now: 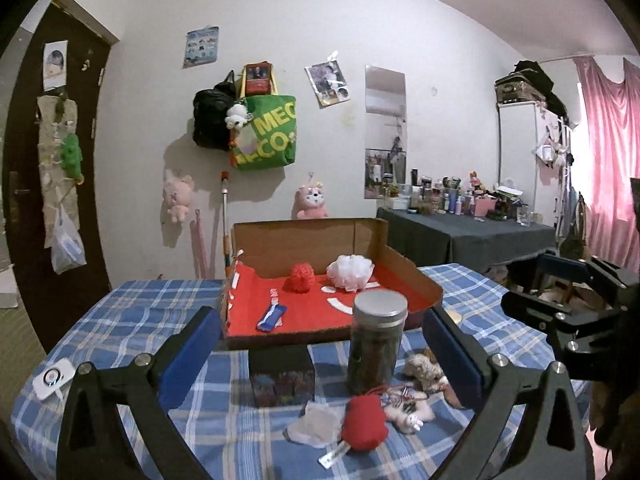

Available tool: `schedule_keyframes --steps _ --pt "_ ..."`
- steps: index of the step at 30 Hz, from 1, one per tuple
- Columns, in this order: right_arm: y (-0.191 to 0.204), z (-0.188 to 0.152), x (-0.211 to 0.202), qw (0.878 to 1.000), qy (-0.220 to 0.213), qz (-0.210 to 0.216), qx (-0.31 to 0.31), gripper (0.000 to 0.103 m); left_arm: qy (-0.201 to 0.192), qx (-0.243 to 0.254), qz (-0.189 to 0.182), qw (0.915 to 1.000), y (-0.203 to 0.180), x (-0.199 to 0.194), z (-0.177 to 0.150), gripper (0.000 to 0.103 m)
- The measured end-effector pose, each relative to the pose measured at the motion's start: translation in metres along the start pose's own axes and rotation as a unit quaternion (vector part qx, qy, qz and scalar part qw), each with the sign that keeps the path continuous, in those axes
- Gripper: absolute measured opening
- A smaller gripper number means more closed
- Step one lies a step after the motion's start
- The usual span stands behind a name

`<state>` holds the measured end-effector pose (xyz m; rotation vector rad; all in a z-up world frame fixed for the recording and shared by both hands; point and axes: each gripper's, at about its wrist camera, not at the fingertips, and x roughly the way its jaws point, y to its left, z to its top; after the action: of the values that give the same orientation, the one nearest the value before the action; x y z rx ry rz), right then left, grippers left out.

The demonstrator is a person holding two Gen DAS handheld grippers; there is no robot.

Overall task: Organize soft objects
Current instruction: 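Withdraw both tools from the box back over the table items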

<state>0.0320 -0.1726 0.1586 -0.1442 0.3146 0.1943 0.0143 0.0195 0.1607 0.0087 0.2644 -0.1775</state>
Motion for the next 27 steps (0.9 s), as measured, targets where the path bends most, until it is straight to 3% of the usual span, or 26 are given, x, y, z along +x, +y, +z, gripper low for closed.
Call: schedule_keyframes --steps 7,12,27 --pt "0.009 -0.035 -0.005 0.999 -0.015 -0.043 0.002 0.091 -0.007 0.011 0.026 0.9996 -0.016 -0.011 -0.031 0.103" --pt "0.007 -0.055 -0.001 0.999 -0.004 -0.047 0.016 0.091 -0.004 0.011 0.032 0.9994 -0.020 -0.010 -0.047 0.103" --pt "0.002 -0.109 0.035 0.995 0.082 -0.039 0.040 0.091 0.090 -0.011 0.029 0.9955 -0.021 0.024 -0.104 0.103"
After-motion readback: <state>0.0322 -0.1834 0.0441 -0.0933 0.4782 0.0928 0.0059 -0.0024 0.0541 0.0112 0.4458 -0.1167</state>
